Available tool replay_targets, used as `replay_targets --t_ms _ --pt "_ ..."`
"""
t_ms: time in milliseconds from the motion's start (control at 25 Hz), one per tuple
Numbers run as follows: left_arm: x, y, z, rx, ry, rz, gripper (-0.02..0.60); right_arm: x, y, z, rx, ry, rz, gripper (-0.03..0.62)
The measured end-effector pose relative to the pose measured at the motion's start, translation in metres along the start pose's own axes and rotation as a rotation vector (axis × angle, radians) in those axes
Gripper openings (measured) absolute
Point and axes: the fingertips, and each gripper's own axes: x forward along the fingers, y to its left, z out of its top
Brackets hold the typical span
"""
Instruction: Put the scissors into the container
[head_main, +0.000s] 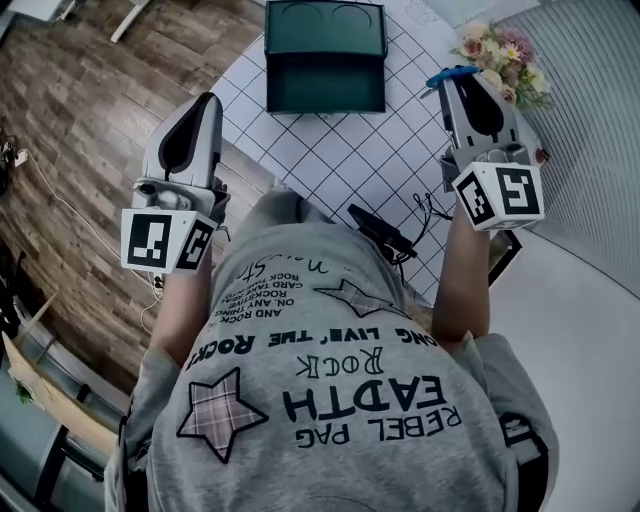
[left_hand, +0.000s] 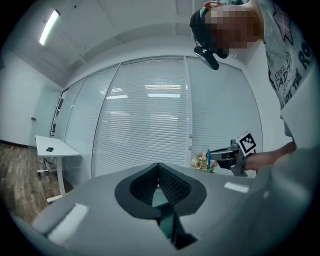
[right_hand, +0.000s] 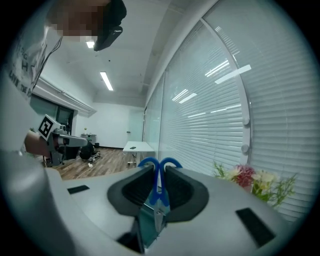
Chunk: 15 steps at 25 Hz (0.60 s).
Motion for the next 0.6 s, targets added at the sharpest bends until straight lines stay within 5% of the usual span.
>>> replay_targets --t_ms 600 --pt "-0.039 0.026 -0.006 -0.003 0.014 0.144 0.009 0.058 0.048 0.005 -0.001 -0.020 0.185 0.082"
